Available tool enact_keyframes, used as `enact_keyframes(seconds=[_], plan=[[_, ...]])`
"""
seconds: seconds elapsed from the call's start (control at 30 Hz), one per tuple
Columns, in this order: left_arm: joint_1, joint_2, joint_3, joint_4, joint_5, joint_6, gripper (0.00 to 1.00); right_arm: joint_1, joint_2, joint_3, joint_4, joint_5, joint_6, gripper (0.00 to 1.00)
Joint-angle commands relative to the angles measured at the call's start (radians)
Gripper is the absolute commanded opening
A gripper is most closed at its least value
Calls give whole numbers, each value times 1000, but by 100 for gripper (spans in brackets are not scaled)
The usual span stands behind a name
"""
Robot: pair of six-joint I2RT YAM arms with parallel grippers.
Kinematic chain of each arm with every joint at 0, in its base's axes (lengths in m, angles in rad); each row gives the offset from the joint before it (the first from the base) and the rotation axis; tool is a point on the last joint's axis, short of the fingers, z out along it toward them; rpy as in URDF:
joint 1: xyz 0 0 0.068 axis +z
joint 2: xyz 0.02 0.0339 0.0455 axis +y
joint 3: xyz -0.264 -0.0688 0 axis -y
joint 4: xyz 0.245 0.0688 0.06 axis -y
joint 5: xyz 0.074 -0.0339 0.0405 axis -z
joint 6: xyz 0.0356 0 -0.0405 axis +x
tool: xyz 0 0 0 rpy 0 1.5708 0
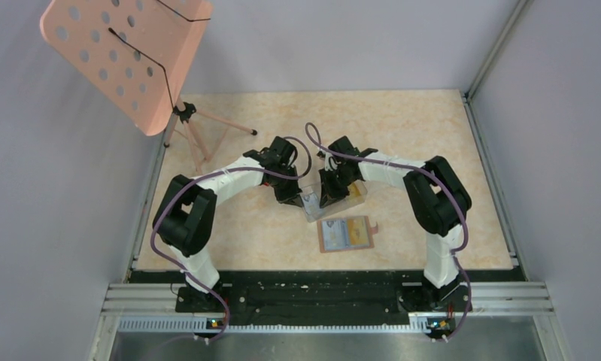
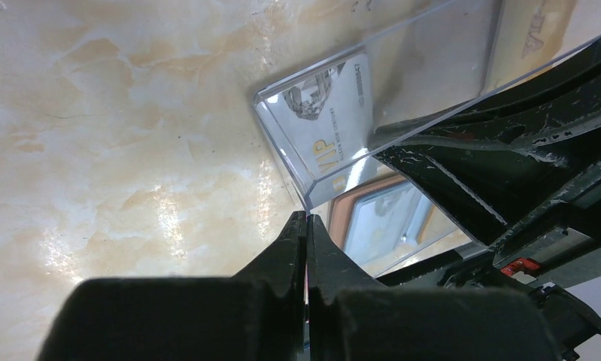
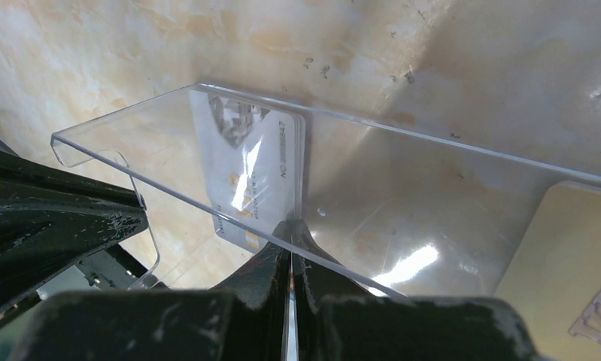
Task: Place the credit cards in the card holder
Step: Pick up the credit card from the storage box.
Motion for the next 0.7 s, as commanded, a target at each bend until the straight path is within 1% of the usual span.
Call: enact_keyframes(seconds=[0.0, 0.4, 0.67], plan=[[-20, 39, 1, 22, 2, 9, 0, 41, -36, 35, -18, -101, 39, 0], [-20, 48, 12, 8, -3, 16, 0, 62, -65, 103, -100, -56, -5, 0], [-20, 51, 18, 0, -6, 18, 0, 70, -64, 117, -102, -81, -9, 0]])
